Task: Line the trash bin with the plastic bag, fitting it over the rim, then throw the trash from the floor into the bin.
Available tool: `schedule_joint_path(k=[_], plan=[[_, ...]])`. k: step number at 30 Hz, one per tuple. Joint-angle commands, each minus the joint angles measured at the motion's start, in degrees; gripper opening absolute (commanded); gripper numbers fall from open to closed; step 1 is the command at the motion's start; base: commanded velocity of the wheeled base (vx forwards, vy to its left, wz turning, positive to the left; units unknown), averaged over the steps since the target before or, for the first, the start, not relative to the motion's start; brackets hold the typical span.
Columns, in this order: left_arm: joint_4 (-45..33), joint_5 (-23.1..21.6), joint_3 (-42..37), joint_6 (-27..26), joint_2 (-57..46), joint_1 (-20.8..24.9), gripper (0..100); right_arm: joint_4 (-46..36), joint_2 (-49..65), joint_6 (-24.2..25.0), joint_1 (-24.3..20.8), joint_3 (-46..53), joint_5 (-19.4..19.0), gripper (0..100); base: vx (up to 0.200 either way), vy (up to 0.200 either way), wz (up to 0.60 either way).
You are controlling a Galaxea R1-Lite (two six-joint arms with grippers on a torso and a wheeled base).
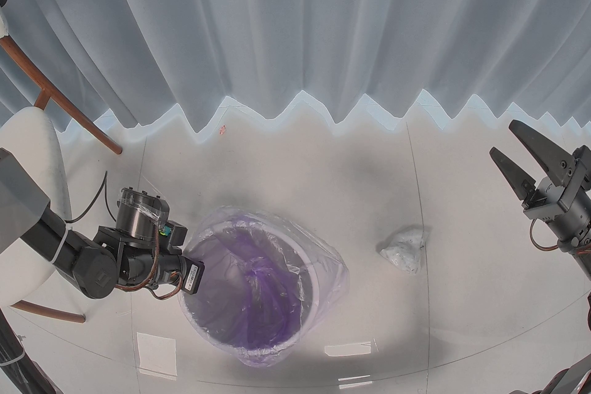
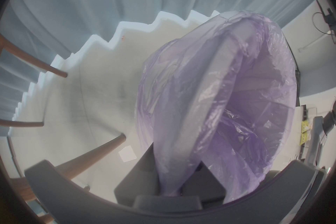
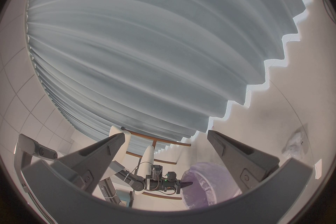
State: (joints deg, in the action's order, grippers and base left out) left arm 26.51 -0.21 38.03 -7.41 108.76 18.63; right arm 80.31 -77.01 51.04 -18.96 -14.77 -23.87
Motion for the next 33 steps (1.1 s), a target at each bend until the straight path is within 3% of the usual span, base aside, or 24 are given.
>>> schedule_joint_path(k=[1, 2, 3, 21, 26, 28, 33], plan=[[2.4, -0.58, 0.2, -0.67, 2.07, 0.18, 0, -0.07, -0.07, 0.02, -0.03, 0.01, -0.04, 100, 0.0, 0.0, 0.0], [2.67, -0.58, 0.2, -0.67, 2.24, 0.18, 0, -0.07, -0.07, 0.02, -0.03, 0.01, -0.04, 100, 0.0, 0.0, 0.0], [3.46, -0.58, 0.2, -0.59, 2.77, 0.18, 100, -0.07, -0.07, 0.02, 0.06, 0.01, -0.04, 100, 0.0, 0.0, 0.0], [5.65, -1.37, 6.53, -0.06, 0.31, -3.07, 100, -0.07, 0.02, 0.02, -0.03, 0.45, -0.12, 100, 0.0, 0.0, 0.0], [8.82, -4.1, 5.47, 0.73, -5.14, -2.81, 100, -0.16, 0.02, 0.02, -0.12, 0.45, -0.12, 100, 0.0, 0.0, 0.0], [8.55, -6.91, 3.89, 3.19, -10.5, -2.37, 100, -0.24, -0.07, 0.02, -0.2, 0.54, -0.12, 100, 0.0, 0.0, 0.0], [8.99, -9.2, 0.29, 5.48, -21.14, -1.4, 100, -0.24, -0.07, -0.07, -0.29, 1.5, -1.36, 100, 0.0, 0.0, 0.0]])
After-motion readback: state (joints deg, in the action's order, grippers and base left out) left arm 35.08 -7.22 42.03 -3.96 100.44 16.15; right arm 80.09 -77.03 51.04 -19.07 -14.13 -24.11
